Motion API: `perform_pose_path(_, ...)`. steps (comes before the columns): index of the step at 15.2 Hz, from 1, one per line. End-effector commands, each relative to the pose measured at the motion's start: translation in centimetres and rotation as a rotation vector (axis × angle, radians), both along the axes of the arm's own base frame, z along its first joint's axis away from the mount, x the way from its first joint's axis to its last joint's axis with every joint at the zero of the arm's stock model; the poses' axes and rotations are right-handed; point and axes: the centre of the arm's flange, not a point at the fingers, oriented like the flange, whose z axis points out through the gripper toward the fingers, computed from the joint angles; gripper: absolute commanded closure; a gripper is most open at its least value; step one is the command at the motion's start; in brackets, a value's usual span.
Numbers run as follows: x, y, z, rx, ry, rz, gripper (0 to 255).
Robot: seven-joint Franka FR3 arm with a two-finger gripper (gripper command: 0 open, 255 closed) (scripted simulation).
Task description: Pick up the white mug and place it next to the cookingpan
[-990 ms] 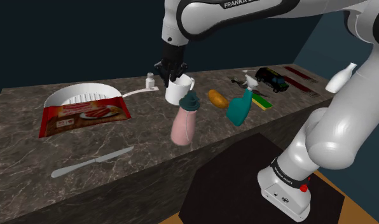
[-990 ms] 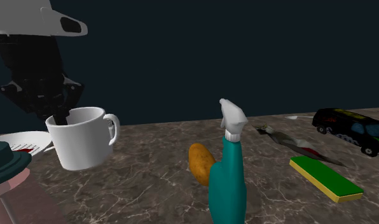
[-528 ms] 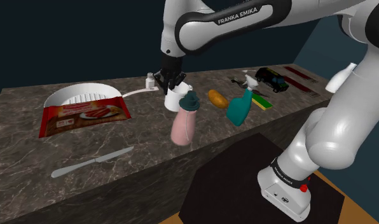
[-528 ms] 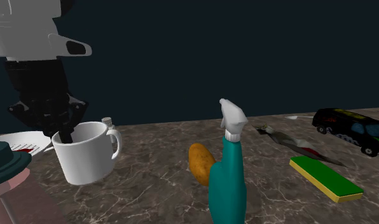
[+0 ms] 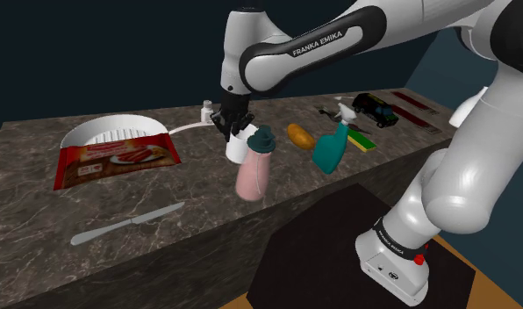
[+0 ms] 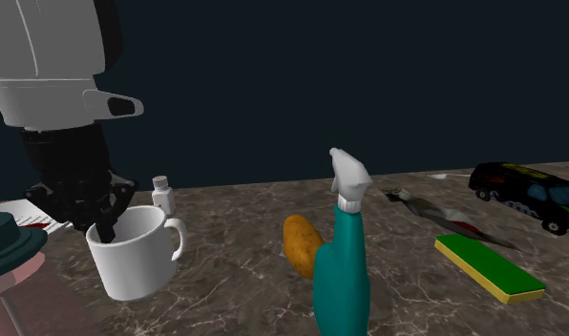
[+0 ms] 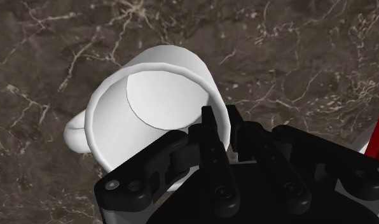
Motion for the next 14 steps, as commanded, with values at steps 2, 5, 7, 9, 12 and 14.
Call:
perform_pose_path(2, 0.0, 0.0, -0.5, 0.0, -0.001, 0.0, 255)
perform_pose_path(5, 0.0, 0.0, -0.5, 0.0, -0.001, 0.0, 255)
perform_pose_path(7, 0.0, 0.0, -0.5, 0.0, -0.001, 0.0, 255)
perform_pose_path(9, 0.0, 0.0, -0.5, 0.0, -0.001, 0.0, 0)
perform_pose_path(12, 0.0, 0.0, -0.5, 0.0, -0.001, 0.0, 0)
perform_pose_path(14, -0.1, 0.0, 0.9, 0.0, -0.001, 0.0, 0)
